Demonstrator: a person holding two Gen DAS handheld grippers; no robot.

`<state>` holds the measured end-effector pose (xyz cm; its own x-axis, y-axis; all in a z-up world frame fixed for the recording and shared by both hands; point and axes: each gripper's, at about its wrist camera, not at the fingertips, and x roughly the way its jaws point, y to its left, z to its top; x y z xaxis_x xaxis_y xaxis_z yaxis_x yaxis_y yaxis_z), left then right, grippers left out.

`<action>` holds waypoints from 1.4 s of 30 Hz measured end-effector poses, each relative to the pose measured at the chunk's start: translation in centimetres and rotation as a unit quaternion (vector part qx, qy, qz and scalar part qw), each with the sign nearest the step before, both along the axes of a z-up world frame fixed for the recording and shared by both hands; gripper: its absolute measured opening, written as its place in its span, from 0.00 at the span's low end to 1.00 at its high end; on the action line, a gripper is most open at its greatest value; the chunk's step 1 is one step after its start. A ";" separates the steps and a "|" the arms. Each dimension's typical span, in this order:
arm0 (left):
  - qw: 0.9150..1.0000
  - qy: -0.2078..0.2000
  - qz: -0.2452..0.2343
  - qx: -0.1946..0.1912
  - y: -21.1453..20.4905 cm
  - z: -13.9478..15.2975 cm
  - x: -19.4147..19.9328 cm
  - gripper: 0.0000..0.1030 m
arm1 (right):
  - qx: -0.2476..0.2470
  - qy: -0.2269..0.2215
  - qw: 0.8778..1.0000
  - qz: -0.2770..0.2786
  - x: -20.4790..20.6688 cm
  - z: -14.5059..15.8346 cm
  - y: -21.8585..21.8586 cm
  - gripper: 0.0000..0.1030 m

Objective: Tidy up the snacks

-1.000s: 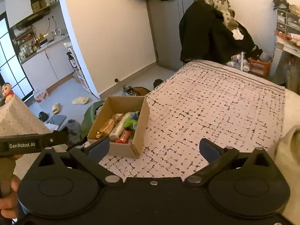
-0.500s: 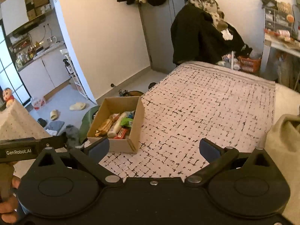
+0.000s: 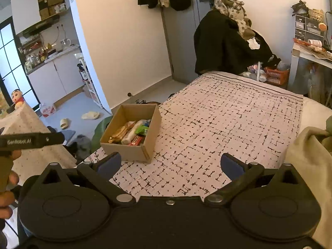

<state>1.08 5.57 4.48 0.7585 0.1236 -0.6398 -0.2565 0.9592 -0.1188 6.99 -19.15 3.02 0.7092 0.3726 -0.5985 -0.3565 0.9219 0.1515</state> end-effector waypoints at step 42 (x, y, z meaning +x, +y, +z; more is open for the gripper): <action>1.000 0.019 -0.006 -0.002 -0.3 -1.3 -0.1 1.00 | 0.008 0.017 1.000 0.007 0.1 -0.7 0.3 1.00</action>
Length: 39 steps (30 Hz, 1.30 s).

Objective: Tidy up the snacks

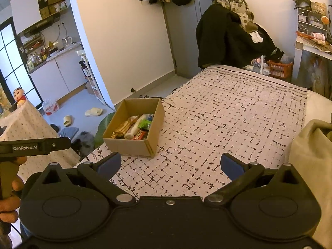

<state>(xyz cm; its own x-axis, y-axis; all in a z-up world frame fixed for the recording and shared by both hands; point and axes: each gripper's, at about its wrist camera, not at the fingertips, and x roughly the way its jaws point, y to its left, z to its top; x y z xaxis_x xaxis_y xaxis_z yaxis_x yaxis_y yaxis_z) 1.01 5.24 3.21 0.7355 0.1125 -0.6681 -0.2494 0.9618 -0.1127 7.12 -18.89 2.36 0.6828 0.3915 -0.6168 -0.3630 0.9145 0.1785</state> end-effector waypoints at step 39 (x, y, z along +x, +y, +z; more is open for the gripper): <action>1.000 0.001 0.006 -0.002 0.4 0.1 0.0 1.00 | 0.005 0.012 1.000 -0.002 0.5 -0.6 0.2 1.00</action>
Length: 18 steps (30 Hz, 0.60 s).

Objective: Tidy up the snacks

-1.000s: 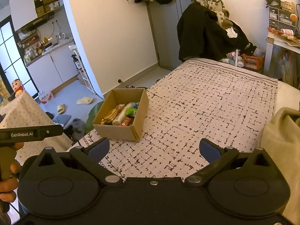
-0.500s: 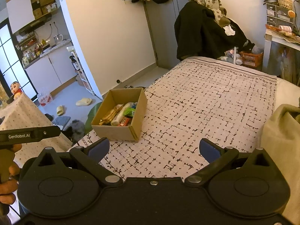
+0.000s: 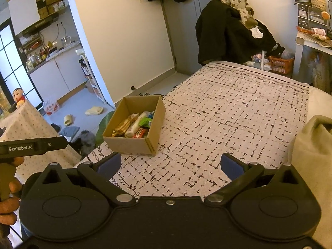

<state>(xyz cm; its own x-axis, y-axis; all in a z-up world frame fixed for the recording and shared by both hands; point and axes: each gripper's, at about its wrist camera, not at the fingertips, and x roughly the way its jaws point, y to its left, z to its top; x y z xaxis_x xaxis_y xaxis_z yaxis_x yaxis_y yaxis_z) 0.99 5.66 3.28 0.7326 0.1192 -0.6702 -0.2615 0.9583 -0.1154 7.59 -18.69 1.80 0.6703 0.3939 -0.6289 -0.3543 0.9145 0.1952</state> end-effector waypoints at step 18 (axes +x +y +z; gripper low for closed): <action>1.000 -0.011 -0.014 0.003 -0.8 0.2 -0.1 1.00 | -0.015 0.002 1.000 -0.001 0.0 -0.3 0.2 1.00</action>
